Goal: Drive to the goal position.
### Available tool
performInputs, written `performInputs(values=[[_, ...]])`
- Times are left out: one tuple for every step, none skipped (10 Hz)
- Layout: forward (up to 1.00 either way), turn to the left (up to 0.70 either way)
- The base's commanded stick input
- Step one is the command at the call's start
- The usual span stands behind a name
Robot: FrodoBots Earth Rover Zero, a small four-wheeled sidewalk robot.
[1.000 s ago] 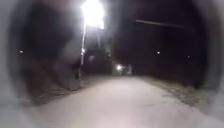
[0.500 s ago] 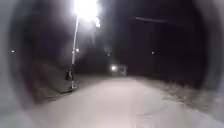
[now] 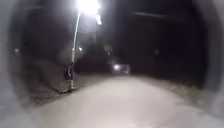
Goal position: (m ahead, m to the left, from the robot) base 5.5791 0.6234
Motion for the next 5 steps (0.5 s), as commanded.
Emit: performInputs(values=[[0.70, 0.10], [0.70, 0.19], [0.70, 0.29], [0.70, 0.13], [0.70, 0.02]])
